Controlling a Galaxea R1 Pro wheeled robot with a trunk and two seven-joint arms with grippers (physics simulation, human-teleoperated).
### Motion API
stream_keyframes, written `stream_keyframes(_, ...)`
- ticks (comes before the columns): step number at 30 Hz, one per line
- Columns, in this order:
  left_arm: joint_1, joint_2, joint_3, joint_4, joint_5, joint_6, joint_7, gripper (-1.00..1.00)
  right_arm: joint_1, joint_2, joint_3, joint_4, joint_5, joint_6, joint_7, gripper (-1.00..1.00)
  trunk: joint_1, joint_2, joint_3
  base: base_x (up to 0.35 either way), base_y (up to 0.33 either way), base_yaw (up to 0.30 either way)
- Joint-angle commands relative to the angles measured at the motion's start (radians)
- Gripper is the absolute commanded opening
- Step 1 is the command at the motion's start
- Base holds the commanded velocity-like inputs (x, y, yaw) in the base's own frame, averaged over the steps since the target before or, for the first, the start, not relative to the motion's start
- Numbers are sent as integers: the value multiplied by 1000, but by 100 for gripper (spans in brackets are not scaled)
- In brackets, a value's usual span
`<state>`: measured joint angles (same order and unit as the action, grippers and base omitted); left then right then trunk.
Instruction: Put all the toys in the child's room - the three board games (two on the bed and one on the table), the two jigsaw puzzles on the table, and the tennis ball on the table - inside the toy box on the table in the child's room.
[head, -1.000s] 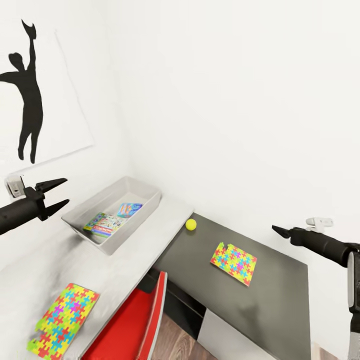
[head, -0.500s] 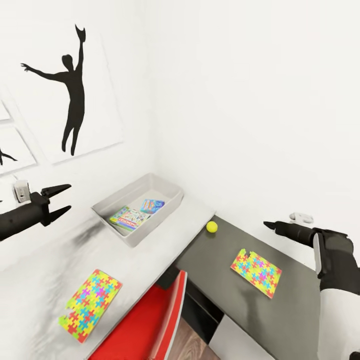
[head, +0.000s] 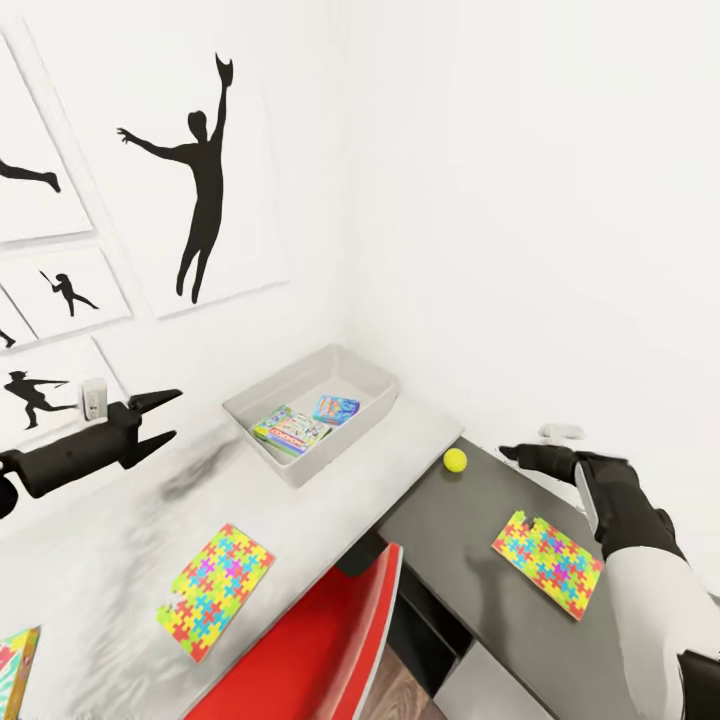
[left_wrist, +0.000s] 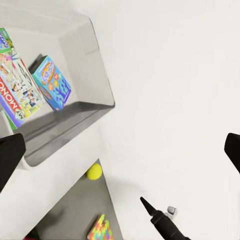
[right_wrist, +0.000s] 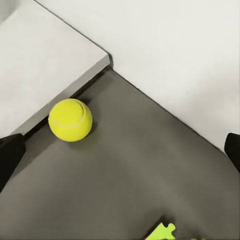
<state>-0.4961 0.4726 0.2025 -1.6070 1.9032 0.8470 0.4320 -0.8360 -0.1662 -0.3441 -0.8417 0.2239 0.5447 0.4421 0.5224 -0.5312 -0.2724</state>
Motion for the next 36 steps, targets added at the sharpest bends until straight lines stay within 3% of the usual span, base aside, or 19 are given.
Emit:
stream_keyframes(1,-1,-5,0,-1,10,2,11,100,1,1,22,3,10,-9,11,100,0,-2,-2,0,0,26)
stream_keyframes(4,-1,-11,0,-1,8,1,12,100,9,0,85,4,9,-24,9,100,0,-2,-2,0,-77,13)
stream_keyframes(12,0,-10,11,0,8,2,9,100,12,0,105,9,9,-26,10,100,0,-2,-2,0,-254,11)
stream_keyframes(13,25,-5,62,0,8,3,9,100,11,0,108,13,10,-24,10,100,0,-2,-2,0,-66,214)
stream_keyframes(15,42,-4,94,0,8,4,11,100,11,0,109,14,10,-24,10,100,0,-2,-2,0,-48,237)
stream_keyframes(16,68,-2,137,0,6,4,22,100,11,-1,109,14,9,-23,10,100,0,-2,-2,0,-22,269)
stream_keyframes(20,88,-1,174,0,5,6,53,100,10,-1,109,15,10,-23,10,100,0,-2,-2,0,-13,280)
stream_keyframes(36,102,-2,201,6,5,14,84,100,9,-1,109,16,8,-22,11,100,0,-2,-2,0,-3,227)
